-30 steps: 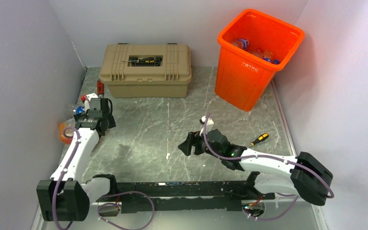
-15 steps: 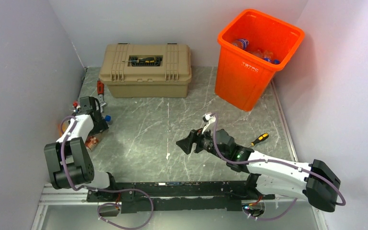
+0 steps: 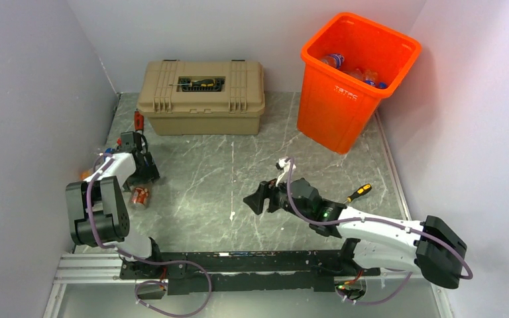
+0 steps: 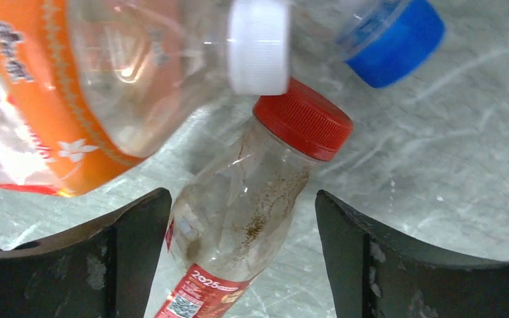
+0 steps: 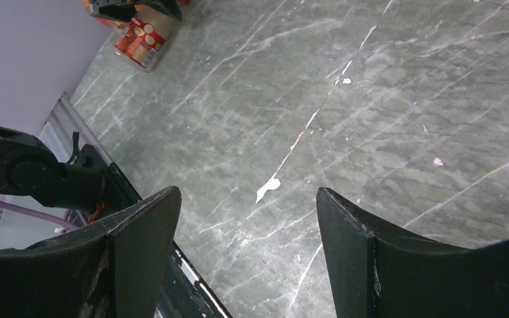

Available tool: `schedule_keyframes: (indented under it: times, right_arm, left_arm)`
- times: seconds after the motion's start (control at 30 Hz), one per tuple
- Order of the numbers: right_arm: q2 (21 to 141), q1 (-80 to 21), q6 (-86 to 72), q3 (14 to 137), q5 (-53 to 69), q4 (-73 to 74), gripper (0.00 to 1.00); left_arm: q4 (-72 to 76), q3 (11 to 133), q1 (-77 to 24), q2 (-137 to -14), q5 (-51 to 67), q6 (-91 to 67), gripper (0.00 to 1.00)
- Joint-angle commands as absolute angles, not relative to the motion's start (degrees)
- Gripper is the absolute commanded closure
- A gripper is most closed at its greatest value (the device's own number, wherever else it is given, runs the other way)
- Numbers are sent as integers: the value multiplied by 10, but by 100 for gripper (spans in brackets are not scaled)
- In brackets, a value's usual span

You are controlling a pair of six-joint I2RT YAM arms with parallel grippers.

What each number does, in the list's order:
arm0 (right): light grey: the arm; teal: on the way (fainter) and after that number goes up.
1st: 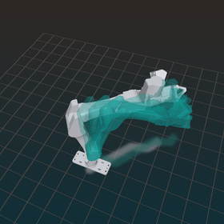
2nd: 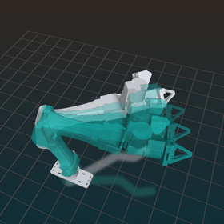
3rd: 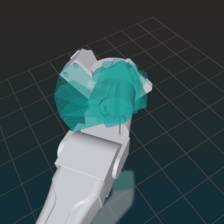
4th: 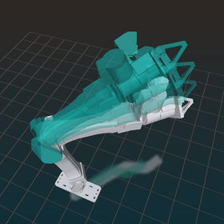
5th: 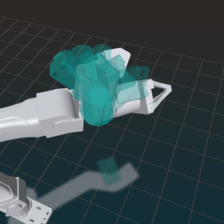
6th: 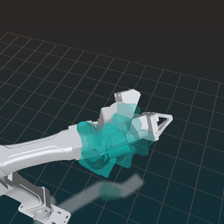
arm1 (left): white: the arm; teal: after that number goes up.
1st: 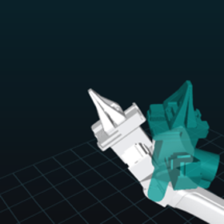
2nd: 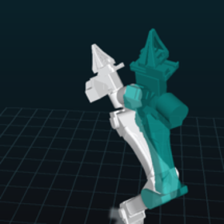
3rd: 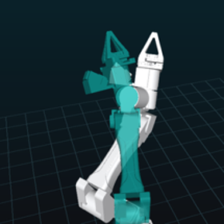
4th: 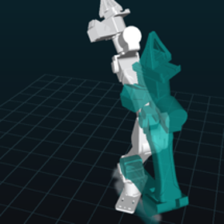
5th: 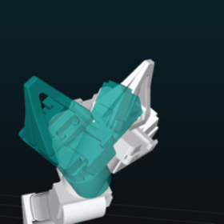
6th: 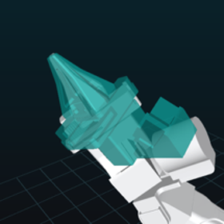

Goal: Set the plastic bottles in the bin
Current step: Pick up the plastic bottle at the center of the board.

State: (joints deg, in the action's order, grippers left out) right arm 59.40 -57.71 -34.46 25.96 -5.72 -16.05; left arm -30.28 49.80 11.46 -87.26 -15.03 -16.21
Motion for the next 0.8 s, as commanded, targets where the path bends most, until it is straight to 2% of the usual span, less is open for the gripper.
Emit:
schedule_keyframes:
  times: [0.0,0.2,0.37,0.53,0.77]
  right_arm:
    - [603,-580,-340,290,-58,-184,21]
    - [586,-580,-345,285,-63,-174,21]
    - [571,-580,-349,277,-69,-164,21]
    - [559,-581,-359,266,-70,-165,21]
    - [534,-581,-361,253,-82,-162,21]
  left_arm:
    - [-309,508,102,-863,-114,-153,17]
    - [-314,508,97,-863,-94,-144,24]
    - [-323,517,85,-882,-76,-137,18]
    - [-323,521,75,-891,-71,-131,19]
    - [-323,515,71,-883,-64,-129,34]
